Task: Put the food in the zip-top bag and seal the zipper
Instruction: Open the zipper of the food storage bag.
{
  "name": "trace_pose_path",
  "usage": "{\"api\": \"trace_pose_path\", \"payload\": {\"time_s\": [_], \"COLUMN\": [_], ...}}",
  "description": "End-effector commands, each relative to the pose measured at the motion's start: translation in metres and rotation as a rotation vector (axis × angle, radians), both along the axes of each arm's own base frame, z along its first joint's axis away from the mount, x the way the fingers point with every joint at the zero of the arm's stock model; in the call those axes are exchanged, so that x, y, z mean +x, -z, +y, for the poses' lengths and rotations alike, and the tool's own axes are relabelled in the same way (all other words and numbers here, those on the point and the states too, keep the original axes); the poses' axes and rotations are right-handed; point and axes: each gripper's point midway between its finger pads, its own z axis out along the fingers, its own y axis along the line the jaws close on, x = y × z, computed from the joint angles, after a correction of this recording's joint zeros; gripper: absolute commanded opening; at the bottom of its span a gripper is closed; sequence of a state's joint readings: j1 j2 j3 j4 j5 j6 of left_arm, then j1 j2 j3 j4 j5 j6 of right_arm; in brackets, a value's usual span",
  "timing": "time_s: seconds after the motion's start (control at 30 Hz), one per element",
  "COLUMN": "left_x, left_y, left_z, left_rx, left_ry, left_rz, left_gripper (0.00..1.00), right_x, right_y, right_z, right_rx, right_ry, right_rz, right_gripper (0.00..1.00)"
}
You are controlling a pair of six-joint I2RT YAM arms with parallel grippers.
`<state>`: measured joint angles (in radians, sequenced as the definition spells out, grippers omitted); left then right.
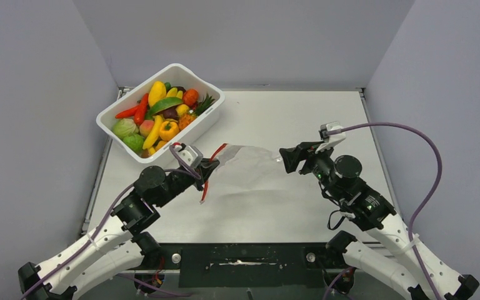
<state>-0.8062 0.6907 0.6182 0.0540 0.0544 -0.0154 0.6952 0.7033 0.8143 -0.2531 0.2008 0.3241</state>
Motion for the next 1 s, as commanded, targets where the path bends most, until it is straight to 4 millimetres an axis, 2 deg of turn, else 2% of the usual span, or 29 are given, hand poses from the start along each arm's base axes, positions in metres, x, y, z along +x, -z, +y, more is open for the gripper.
{"api": "trace_pose_path", "payload": {"time_s": [0.0, 0.13, 0.3, 0.47, 0.63, 0.83, 0.97], "left_x": [0.012, 0.018, 0.026, 0.043, 0.049, 0.049, 0.049], "left_y": [-0.028, -0.03, -0.031, -0.009, 0.01, 0.018, 0.025], "left_z": [0.005, 0.006, 0.007, 0.017, 0.018, 0.015, 0.014], "left_rx": [-0.174, -0.264, -0.391, -0.404, -0.392, -0.407, -0.4], "left_ry": [-0.096, -0.143, -0.202, -0.349, -0.423, -0.431, -0.437], "left_rz": [0.013, 0.077, 0.165, 0.281, 0.385, 0.442, 0.458], "left_gripper": [0.0, 0.0, 0.0, 0.0, 0.0, 0.0, 0.0], "right_x": [-0.001, 0.001, 0.003, -0.003, -0.017, -0.028, -0.032], "right_y": [-0.049, -0.045, -0.022, -0.004, 0.017, 0.037, 0.051], "right_z": [-0.01, 0.009, 0.056, 0.106, 0.155, 0.192, 0.206], "right_rx": [0.187, 0.201, 0.262, 0.26, 0.19, 0.171, 0.157], "right_ry": [0.076, 0.022, -0.11, -0.187, -0.265, -0.344, -0.381], "right_rz": [-0.072, 0.022, 0.164, 0.211, 0.24, 0.278, 0.314], "right_gripper": [0.71, 0.67, 0.6, 0.53, 0.5, 0.46, 0.47]}}
